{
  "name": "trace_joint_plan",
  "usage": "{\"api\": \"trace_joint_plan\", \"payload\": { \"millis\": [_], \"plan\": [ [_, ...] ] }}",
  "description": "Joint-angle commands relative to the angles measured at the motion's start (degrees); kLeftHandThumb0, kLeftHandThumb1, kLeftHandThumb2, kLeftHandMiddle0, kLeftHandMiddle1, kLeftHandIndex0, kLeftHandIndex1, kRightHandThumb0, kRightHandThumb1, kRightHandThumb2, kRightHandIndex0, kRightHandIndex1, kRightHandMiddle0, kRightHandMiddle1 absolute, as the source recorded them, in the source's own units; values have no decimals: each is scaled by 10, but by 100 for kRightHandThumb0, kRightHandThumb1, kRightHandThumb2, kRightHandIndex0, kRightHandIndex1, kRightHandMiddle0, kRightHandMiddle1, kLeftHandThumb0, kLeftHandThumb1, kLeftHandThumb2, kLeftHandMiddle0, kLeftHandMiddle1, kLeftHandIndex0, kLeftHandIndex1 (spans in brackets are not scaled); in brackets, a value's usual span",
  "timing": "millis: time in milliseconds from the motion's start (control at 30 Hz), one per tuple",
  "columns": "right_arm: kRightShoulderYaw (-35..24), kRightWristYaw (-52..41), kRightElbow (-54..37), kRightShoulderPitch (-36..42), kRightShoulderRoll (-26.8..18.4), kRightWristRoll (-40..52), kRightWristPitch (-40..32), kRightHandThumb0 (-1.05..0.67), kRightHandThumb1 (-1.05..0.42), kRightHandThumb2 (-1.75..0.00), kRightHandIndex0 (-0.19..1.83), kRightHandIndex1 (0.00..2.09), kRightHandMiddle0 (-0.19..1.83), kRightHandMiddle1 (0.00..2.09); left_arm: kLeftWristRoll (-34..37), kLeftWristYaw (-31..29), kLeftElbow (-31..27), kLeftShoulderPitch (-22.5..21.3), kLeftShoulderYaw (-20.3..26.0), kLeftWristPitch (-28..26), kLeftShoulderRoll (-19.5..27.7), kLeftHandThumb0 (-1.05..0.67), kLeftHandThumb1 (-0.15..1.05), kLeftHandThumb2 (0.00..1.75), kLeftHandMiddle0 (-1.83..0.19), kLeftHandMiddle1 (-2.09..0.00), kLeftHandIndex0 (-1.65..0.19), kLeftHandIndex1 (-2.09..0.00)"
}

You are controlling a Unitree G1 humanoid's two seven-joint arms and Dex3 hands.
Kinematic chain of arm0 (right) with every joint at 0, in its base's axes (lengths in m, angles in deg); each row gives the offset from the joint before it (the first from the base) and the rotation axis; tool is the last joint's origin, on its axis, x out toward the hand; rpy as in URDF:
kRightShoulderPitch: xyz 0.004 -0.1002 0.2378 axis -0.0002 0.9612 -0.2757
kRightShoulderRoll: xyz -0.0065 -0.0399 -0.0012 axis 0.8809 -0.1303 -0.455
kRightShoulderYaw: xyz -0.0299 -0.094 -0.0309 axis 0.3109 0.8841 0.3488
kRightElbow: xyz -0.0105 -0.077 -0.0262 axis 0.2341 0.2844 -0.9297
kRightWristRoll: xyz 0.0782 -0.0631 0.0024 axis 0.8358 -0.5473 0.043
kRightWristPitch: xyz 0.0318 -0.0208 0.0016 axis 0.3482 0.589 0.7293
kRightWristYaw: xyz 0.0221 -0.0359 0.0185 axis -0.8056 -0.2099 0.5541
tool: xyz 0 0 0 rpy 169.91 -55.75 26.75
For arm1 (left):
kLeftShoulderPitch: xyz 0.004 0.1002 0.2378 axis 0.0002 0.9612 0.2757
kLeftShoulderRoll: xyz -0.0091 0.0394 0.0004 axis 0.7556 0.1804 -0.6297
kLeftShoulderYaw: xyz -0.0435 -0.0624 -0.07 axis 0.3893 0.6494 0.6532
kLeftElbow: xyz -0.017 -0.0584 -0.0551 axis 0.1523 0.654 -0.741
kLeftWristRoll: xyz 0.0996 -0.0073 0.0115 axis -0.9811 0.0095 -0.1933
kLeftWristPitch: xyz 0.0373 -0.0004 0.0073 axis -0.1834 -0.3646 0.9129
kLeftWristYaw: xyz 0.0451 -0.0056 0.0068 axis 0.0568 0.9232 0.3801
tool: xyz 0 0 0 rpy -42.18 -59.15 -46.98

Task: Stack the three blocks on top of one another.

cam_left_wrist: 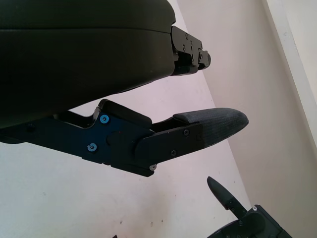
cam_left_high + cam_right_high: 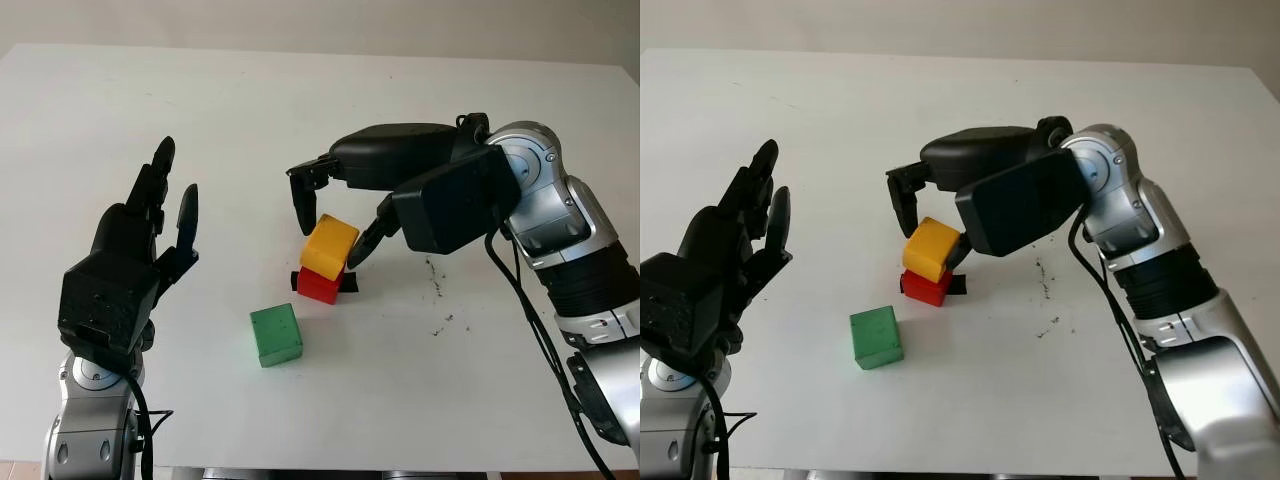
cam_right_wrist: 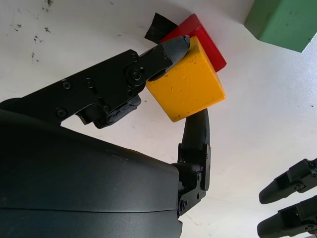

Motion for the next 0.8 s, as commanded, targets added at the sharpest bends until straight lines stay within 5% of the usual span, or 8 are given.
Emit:
{"api": "trace_joint_plan", "payload": {
  "millis": [0,500,667,767],
  "plan": [
    [0,-4,1,5,-6,5,1,-38,-97,-5,20,6,31,157,1,2,-12,5,-2,5,-3,-76,105,66,3,-5,-8,-5],
    [3,-15,3,12,-9,11,17,-40,-99,-6,17,5,23,152,0,3,-15,12,-4,9,-9,-74,105,66,3,-5,-7,-5],
    [6,-24,9,13,-11,16,30,-47,-96,-5,1,3,7,61,0,4,-13,13,-5,10,-11,-73,105,66,2,-6,-8,-6],
    [7,-23,10,16,-11,16,35,-50,-95,-5,-10,2,2,32,1,3,-12,14,-4,12,-11,-73,105,66,3,-6,-7,-5]
  ]
}}
